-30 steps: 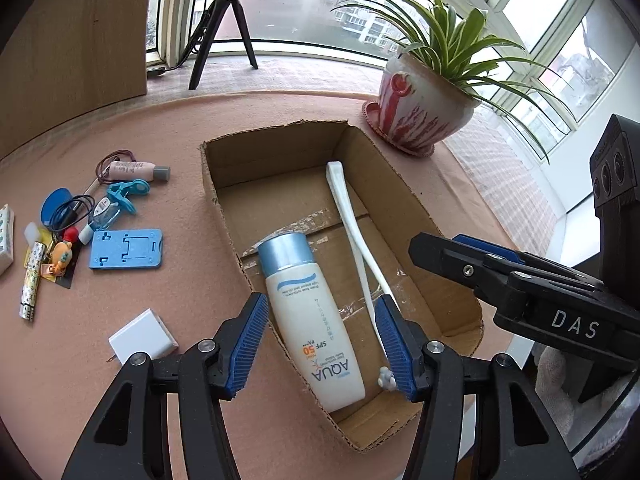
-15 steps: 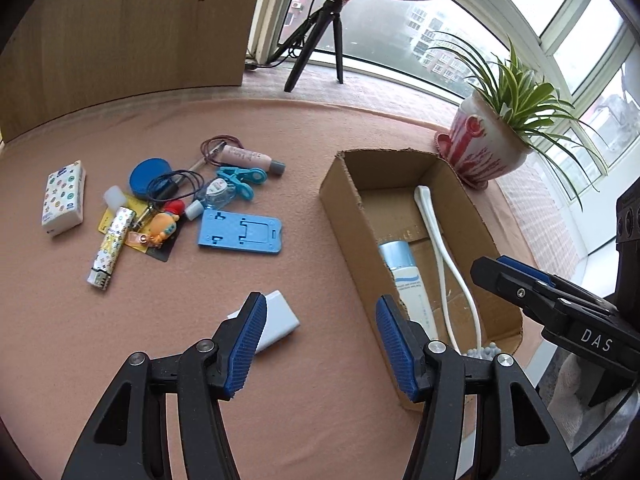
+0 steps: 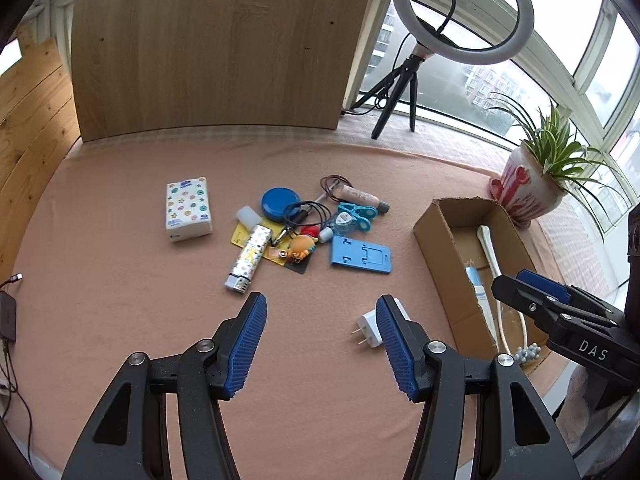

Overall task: Organize objects
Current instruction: 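Withdraw from the box and bring the right gripper to the white charger, then grasp the white charger with the right gripper while the left gripper grasps the patterned lighter, then carry the charger with the right gripper while the left gripper carries the lighter into the box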

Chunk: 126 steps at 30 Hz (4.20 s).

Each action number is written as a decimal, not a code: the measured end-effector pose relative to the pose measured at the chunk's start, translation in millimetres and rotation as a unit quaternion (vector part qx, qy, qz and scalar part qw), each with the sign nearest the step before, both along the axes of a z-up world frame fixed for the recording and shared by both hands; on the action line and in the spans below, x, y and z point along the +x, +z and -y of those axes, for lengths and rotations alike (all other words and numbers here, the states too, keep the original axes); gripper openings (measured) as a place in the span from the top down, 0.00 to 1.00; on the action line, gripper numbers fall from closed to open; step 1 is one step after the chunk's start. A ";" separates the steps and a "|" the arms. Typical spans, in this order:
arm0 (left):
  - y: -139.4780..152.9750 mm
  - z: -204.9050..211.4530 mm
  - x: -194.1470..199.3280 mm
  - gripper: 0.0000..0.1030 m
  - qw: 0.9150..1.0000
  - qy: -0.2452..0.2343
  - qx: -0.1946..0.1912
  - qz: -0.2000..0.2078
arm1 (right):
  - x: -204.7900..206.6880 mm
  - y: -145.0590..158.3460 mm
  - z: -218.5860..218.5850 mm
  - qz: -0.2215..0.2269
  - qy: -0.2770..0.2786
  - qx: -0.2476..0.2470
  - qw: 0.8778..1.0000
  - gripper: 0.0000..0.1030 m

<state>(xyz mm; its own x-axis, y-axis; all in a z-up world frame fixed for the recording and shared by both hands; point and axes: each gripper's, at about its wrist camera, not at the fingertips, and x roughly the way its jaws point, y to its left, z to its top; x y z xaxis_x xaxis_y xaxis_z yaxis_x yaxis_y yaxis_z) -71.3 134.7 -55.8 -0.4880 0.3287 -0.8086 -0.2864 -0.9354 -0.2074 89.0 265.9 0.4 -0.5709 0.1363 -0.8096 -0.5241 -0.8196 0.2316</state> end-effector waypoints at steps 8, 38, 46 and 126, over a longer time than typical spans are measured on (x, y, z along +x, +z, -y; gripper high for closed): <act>12.2 46.7 2.0 0.41 0.999 0.020 -0.022 -0.020 | -25.8 6.6 28.9 -0.013 0.017 0.018 1.000 0.43; -79.7 47.0 -90.8 0.41 0.995 -0.036 -0.036 0.086 | -131.9 -61.9 -12.7 0.085 0.048 -0.086 0.991 0.43; -100.6 34.4 -109.1 0.41 0.993 -0.039 -0.052 0.095 | -117.5 -83.8 2.7 0.109 0.035 -0.108 0.988 0.43; -45.5 -75.4 -23.8 0.76 0.995 -0.078 0.036 0.045 | 55.4 -11.5 -23.4 0.006 -0.036 -0.011 0.999 0.57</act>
<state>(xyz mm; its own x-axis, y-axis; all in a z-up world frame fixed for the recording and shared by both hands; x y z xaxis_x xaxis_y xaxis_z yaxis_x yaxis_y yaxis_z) -95.1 210.1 -101.2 -0.3542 0.4539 -0.8176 -0.4036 -0.8629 -0.3041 144.4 289.3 -11.1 -0.5505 0.1594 -0.8195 -0.5846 -0.7744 0.2421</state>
